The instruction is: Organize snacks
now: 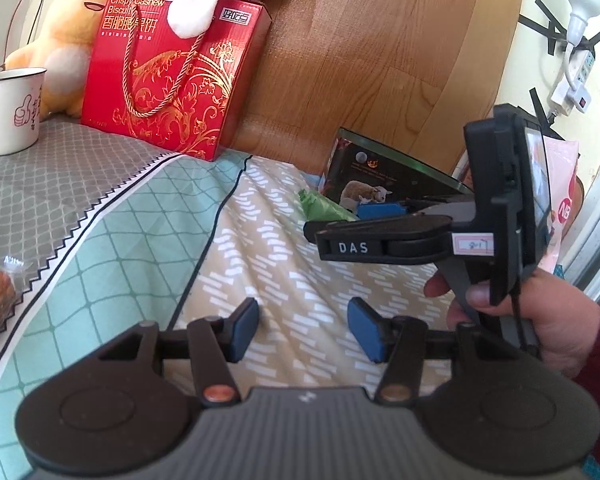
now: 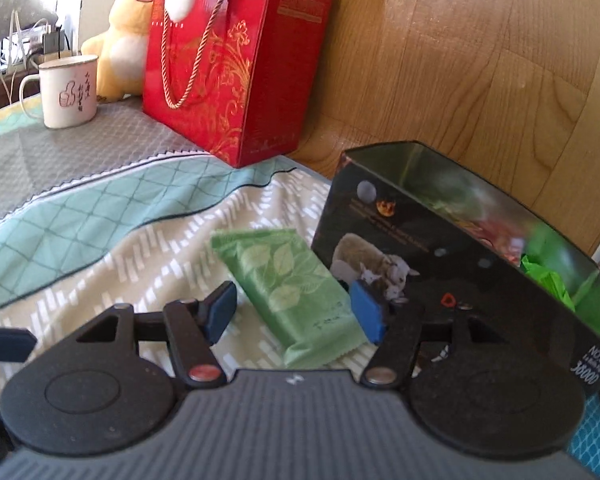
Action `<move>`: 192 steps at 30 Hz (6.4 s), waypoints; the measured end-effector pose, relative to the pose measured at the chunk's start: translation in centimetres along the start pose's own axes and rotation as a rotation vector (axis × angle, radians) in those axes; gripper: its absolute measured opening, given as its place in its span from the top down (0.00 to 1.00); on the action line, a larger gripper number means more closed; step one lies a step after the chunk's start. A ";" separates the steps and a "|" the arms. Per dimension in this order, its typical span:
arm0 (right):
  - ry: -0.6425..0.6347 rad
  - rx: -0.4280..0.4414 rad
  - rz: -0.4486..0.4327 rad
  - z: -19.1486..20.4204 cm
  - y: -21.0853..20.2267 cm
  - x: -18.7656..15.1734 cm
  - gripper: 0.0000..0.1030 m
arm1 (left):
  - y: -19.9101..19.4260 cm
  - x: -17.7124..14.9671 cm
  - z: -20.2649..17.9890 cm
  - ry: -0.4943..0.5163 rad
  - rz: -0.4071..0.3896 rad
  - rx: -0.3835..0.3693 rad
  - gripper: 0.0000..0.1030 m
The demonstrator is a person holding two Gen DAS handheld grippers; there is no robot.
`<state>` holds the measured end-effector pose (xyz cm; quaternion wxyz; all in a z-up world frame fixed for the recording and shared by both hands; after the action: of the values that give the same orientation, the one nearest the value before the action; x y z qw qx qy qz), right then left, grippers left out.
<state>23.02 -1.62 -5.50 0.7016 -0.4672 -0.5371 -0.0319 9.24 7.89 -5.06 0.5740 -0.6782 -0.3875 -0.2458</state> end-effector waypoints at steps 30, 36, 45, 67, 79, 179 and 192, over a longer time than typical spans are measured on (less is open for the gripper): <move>-0.398 -0.175 0.042 5.2 -14.0 -10.2 0.77 | 0.0 -0.1 0.3 -0.031 0.007 0.013 0.46; -0.412 -0.126 0.038 7.5 -15.4 -11.1 0.54 | 0.0 -0.1 0.4 -0.028 0.007 0.022 0.46; -0.095 0.055 -0.076 8.3 -19.5 -11.0 0.48 | 0.0 -0.1 0.3 -0.025 0.008 0.025 0.46; 0.142 0.168 -0.070 3.2 -17.4 -12.6 0.39 | -1.5 -3.0 -6.7 0.066 0.290 -0.275 0.59; 0.147 0.110 -0.135 3.3 -17.3 -10.9 0.69 | -0.9 0.6 -8.4 0.082 0.243 -0.331 0.74; 0.712 -0.139 -0.430 3.0 -20.2 -14.5 0.32 | -3.1 -4.5 -8.3 0.355 -0.119 0.286 0.00; 0.729 -0.140 -0.436 3.0 -20.3 -14.5 0.27 | -3.4 -4.4 -7.6 0.301 -0.125 0.304 0.00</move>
<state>3.64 -17.55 -4.33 0.7891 -0.3472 -0.3368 -0.3787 4.82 -0.44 -4.78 0.7048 -0.5141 -0.3712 -0.3181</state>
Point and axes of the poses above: each gripper's, at about its wrist camera, not at the fingertips, and y roughly the way its jaws point, z to its left, x to its top, the point moved 5 cm from there along y, roughly the way its jaws point, and after that the axes turned 11 degrees about x, right-handed, at the moved point
